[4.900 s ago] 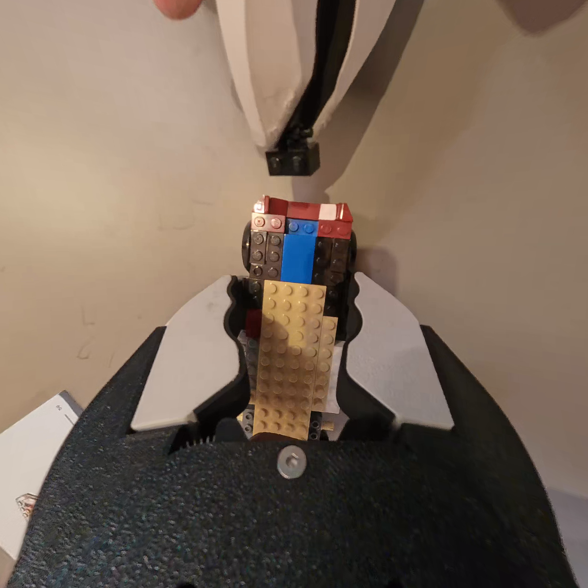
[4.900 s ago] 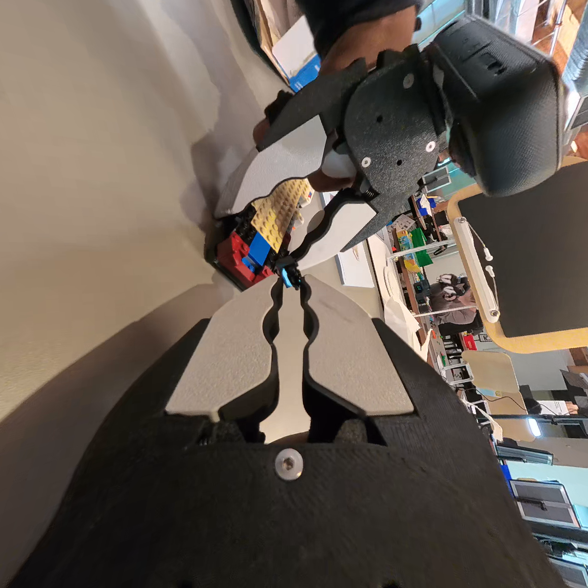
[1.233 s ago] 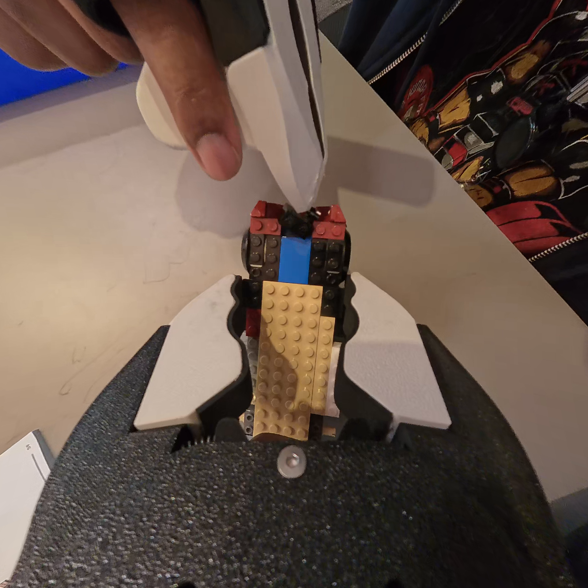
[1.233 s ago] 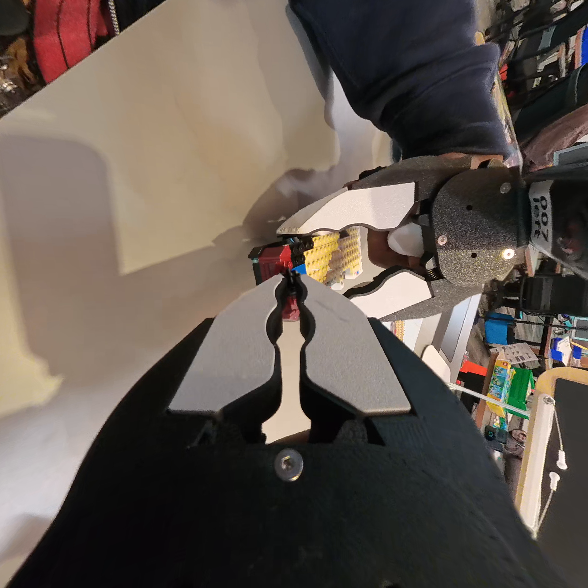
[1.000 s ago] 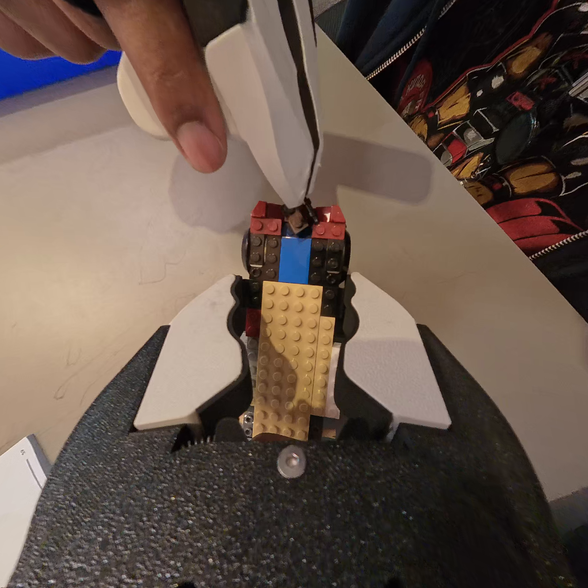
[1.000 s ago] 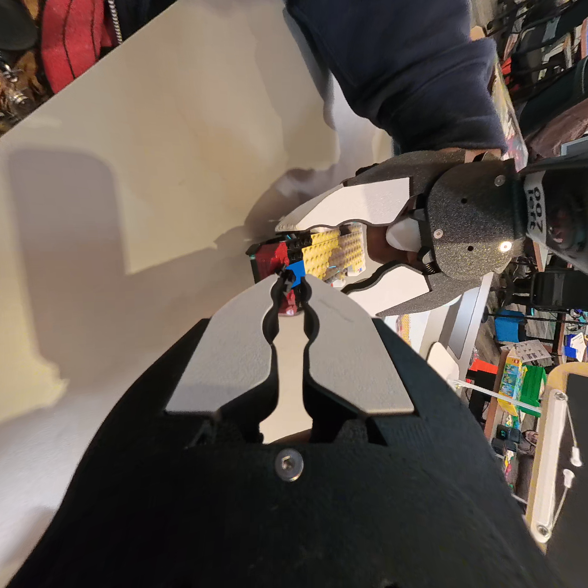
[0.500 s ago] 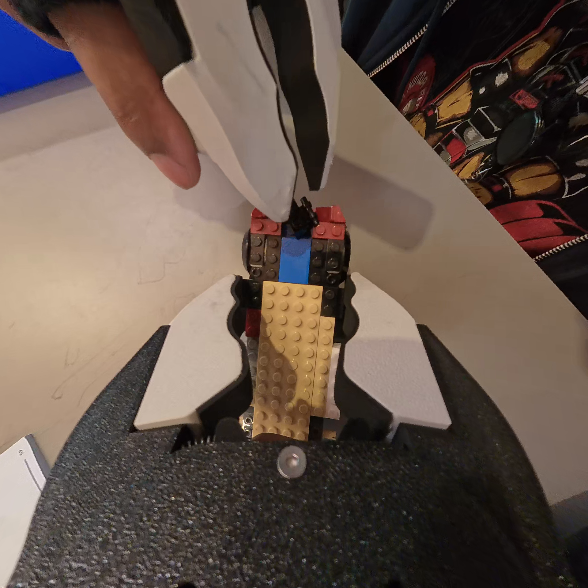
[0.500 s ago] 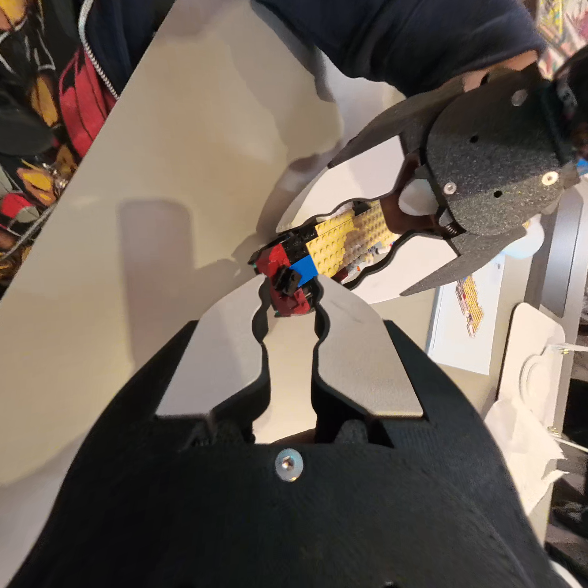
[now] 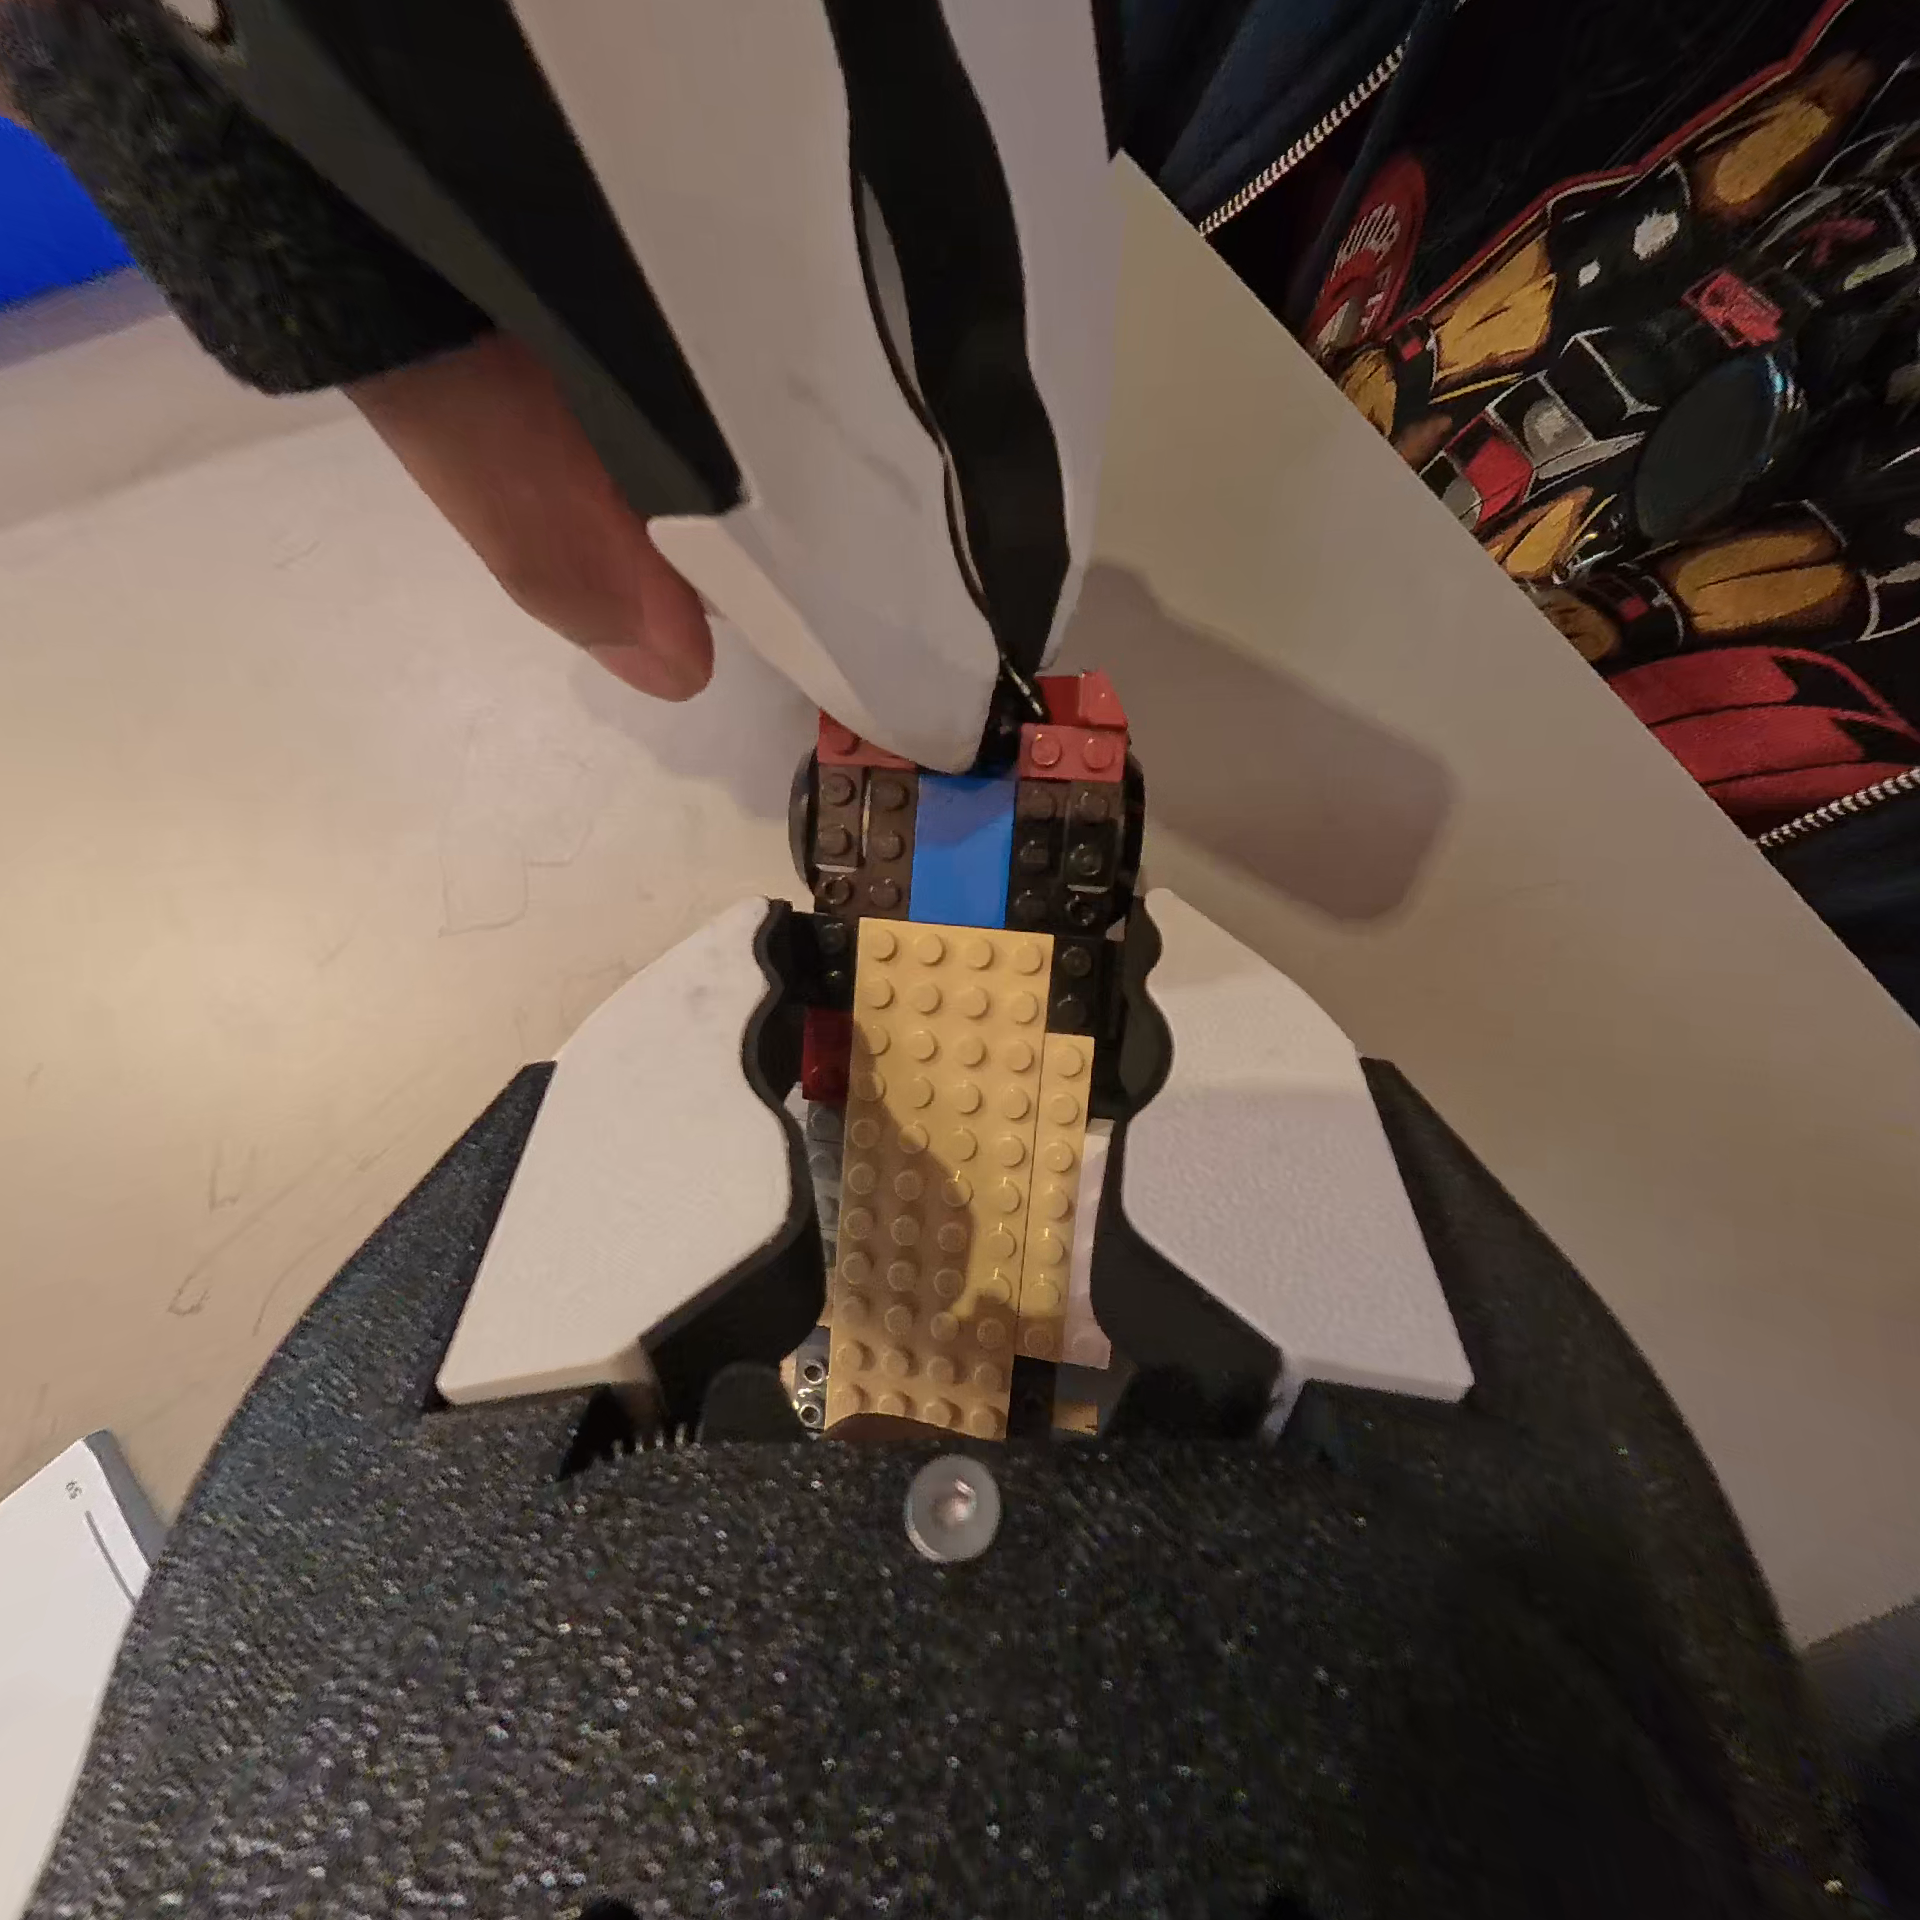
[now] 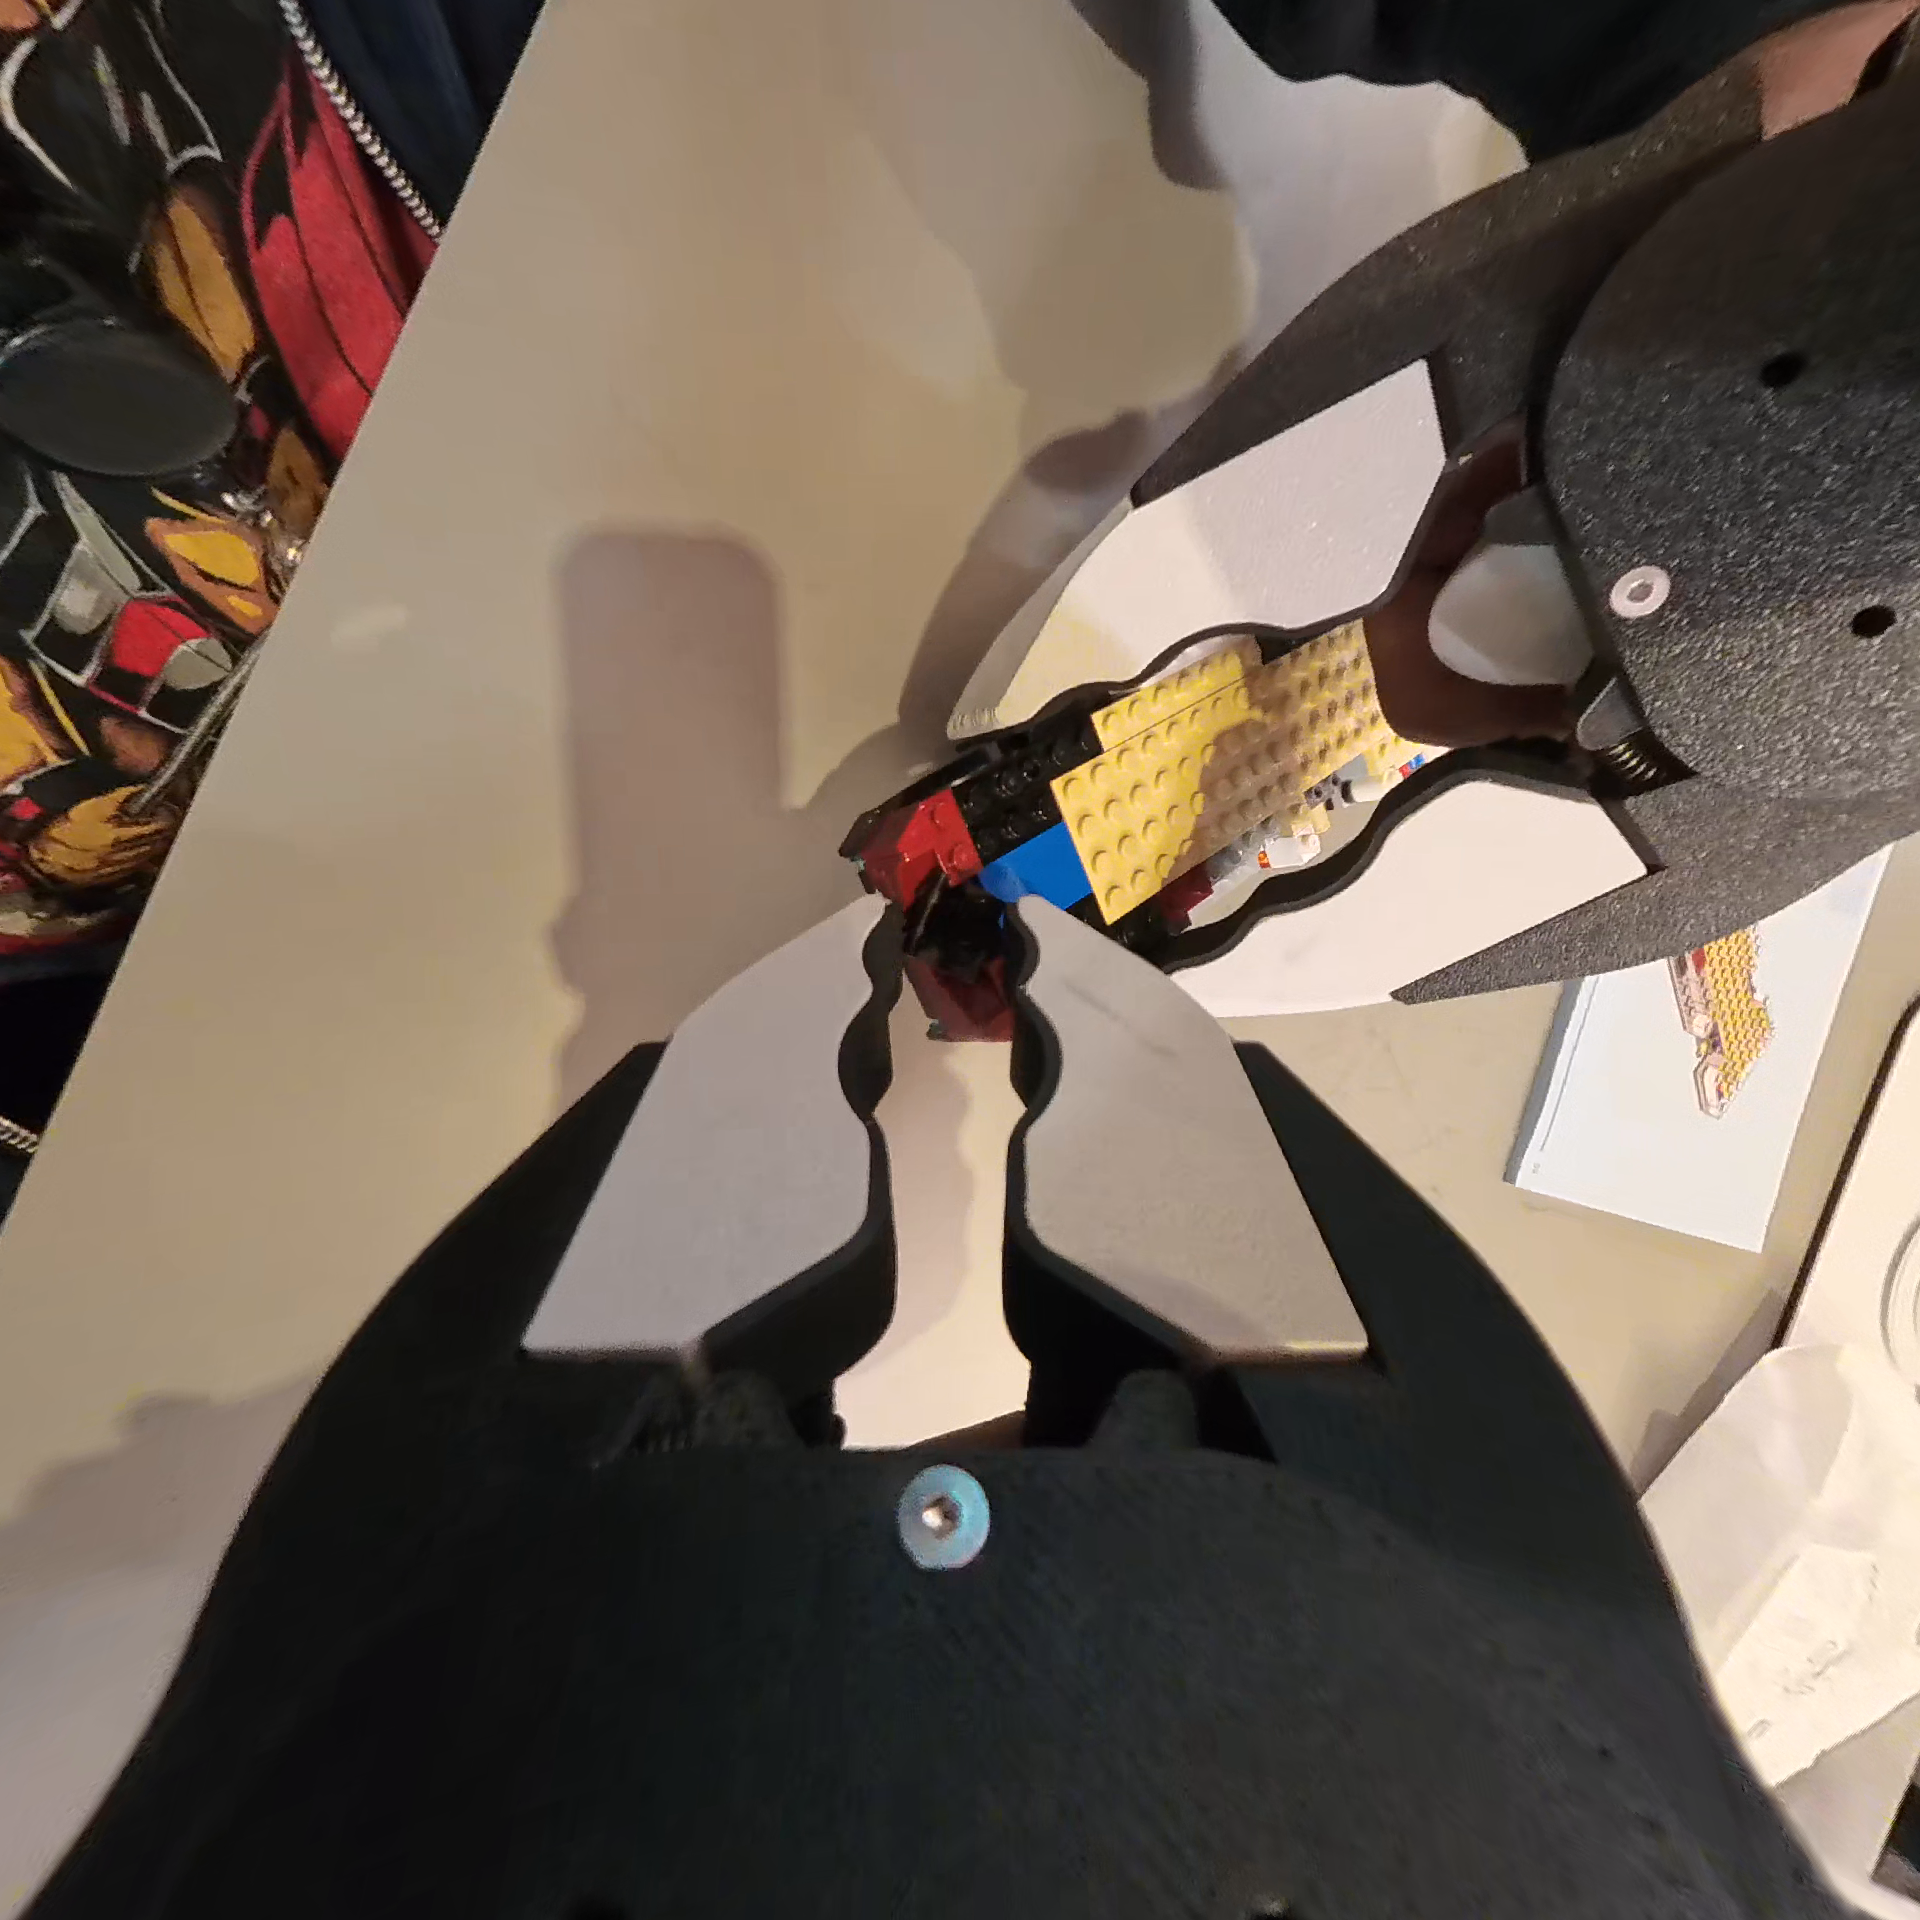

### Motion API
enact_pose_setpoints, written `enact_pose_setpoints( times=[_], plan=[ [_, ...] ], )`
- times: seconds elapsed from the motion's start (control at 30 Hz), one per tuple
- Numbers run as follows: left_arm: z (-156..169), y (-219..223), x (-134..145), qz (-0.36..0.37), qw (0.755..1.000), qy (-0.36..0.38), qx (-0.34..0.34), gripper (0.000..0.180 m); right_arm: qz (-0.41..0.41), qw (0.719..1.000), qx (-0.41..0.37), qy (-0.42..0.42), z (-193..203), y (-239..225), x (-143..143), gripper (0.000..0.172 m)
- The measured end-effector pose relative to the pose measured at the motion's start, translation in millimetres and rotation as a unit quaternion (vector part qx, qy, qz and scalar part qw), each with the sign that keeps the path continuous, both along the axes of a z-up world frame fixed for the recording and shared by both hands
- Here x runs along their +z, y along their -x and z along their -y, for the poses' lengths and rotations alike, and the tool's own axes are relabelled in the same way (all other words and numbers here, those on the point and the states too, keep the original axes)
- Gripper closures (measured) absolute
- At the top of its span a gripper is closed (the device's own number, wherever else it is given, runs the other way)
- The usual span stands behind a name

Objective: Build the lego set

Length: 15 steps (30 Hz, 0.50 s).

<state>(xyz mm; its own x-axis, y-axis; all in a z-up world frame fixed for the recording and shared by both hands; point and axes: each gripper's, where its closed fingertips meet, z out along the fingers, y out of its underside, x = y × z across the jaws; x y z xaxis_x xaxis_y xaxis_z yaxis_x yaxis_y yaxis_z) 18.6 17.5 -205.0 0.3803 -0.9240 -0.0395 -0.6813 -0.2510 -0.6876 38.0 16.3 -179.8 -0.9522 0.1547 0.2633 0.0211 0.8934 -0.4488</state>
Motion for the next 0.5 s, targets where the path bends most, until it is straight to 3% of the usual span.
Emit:
enact_pose_setpoints(
  times=[0.5],
  plan=[
    [10.7, -14.2, 2.4, 0.008, 0.999, 0.003, -0.042, 0.119, 0.039, 0.989, 0.131, 0.064, 16.2, -11.5, 12.9, 0.156]
  ],
)
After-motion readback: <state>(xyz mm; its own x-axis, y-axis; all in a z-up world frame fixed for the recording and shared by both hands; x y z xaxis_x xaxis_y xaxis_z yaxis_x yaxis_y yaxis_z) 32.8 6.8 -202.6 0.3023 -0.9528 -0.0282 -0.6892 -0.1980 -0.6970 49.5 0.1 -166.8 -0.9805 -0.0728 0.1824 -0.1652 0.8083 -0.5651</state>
